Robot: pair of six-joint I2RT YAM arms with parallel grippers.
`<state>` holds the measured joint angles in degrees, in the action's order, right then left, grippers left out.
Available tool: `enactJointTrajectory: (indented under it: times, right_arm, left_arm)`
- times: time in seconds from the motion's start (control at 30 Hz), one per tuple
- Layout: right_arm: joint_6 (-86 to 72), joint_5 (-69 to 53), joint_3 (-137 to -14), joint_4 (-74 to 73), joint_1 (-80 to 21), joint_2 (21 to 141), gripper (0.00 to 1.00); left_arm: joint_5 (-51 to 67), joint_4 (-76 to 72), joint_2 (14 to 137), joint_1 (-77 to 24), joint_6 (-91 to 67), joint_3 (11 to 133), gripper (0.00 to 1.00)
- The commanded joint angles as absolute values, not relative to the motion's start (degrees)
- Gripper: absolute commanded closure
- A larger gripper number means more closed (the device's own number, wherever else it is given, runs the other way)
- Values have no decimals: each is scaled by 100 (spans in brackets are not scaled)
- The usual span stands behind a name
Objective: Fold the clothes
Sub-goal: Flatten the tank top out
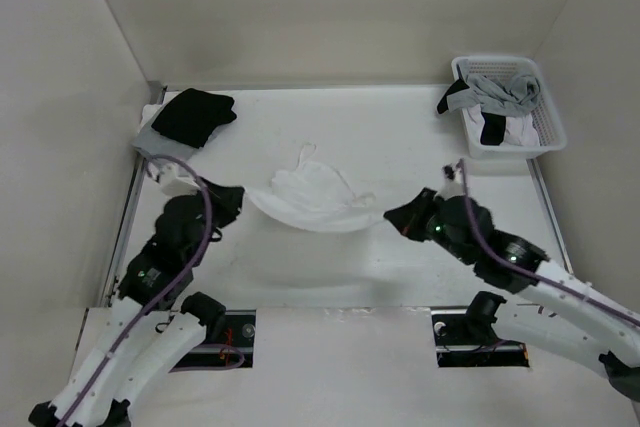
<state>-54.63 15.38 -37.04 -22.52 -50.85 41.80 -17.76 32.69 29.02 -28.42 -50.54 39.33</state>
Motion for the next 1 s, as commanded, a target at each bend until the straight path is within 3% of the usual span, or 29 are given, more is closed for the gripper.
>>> enactJointTrajectory:
  times: [0.0, 0.23, 0.43, 0.57, 0.73, 0.87, 0.97]
  right_arm:
    - [-4633, 2433, -5383, -3004, -5452, 3832, 100]
    - [-3631, 3698, -7820, -3366, -7007, 4402, 100]
    - [-3182, 4307, -8359, -3322, -7660, 4702, 100]
    - [-3225, 3545, -7868, -3060, -6687, 4772, 100]
    - [-3533, 1025, -7164, -2226, -4281, 5351, 100]
    - [-3753, -411, -7373, -1513, -2925, 6431, 100]
    - [-3753, -667, -8100, -1450, -2528, 7204, 100]
  left_arm:
    - [-2478, 2418, 2715, -2904, -4343, 5340, 100]
    - [-2294, 2188, 3242, -3036, -4122, 7319, 100]
    - [-2259, 2057, 3585, -3045, -4061, 7498, 100]
    - [-2259, 1803, 3928, -2967, -4086, 6726, 99]
    - [-1873, 1091, 4806, -2396, -4456, 5994, 98]
    - [-1012, 625, 6166, -1641, -4702, 6511, 98]
    - [-695, 597, 7142, -1385, -4711, 7414, 98]
